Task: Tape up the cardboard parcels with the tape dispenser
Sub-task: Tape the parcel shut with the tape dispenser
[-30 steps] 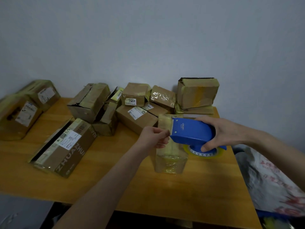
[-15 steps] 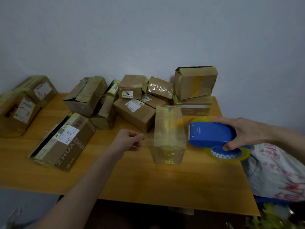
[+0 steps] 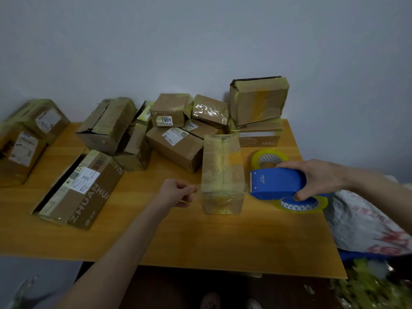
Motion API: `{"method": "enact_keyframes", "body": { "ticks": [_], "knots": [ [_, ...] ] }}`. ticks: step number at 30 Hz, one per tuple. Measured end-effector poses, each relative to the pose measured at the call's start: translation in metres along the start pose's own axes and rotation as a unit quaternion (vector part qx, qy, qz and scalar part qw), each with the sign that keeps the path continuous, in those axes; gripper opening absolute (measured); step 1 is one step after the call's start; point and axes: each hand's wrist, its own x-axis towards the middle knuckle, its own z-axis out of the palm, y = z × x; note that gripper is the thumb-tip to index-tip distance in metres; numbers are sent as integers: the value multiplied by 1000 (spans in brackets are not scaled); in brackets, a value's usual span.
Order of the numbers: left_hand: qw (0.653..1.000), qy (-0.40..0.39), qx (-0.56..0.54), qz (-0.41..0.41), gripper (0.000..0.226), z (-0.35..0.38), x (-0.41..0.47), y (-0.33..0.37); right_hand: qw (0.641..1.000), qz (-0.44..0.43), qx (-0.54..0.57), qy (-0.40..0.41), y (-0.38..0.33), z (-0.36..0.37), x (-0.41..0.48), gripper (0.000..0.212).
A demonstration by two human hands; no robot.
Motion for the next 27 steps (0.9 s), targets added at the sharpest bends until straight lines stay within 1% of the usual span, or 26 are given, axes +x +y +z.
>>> {"method": "enact_keyframes", "body": {
  "ticks": [4,9,12,13,14,15,16,17,18,19,20,21,22,23,24,25,26,27],
  "knots": [
    [1000,2,-3,-5,18,7,2,-5,999,25,-17,-24,-2,13,12,79],
    [999,14,35,-3,27,20,7,-8,999,30,27,-37,0,26,24,77],
    [995,34,95,24,33,23,10,-9,999,25,35,-27,3,34,27,71],
    [990,32,134,39,38,22,10,-9,999,23,33,-23,4,37,27,69],
    [978,26,203,49,46,19,10,-9,999,23,29,-17,6,39,27,67],
    [952,16,302,48,54,15,11,-10,999,24,29,-9,7,41,27,65],
    [916,9,398,41,59,12,11,-13,999,26,32,-4,8,42,25,64],
    [892,19,451,29,61,10,9,-15,999,25,32,0,8,44,24,64],
    [884,51,464,40,58,9,5,-16,999,22,25,7,8,45,24,64],
    [879,106,453,105,51,11,0,-16,1000,17,10,16,7,45,24,64],
    [866,161,426,209,44,19,-5,-15,1000,13,-5,24,6,46,23,64],
    [846,193,391,307,39,29,-12,-11,999,10,-20,29,5,45,24,64],
    [826,193,367,382,39,42,-17,-5,999,9,-33,33,5,45,24,67],
    [811,156,372,423,45,59,-23,1,998,9,-43,36,5,45,23,71],
    [805,99,400,427,55,74,-26,4,998,8,-51,40,6,44,22,75],
    [798,51,442,406,62,86,-27,3,997,5,-55,46,8,44,20,77],
    [792,15,486,369,64,93,-25,-1,997,1,-58,56,9,45,18,79],
    [781,0,522,341,64,93,-22,-5,996,-5,-60,66,11,46,17,80]
  ]
}}
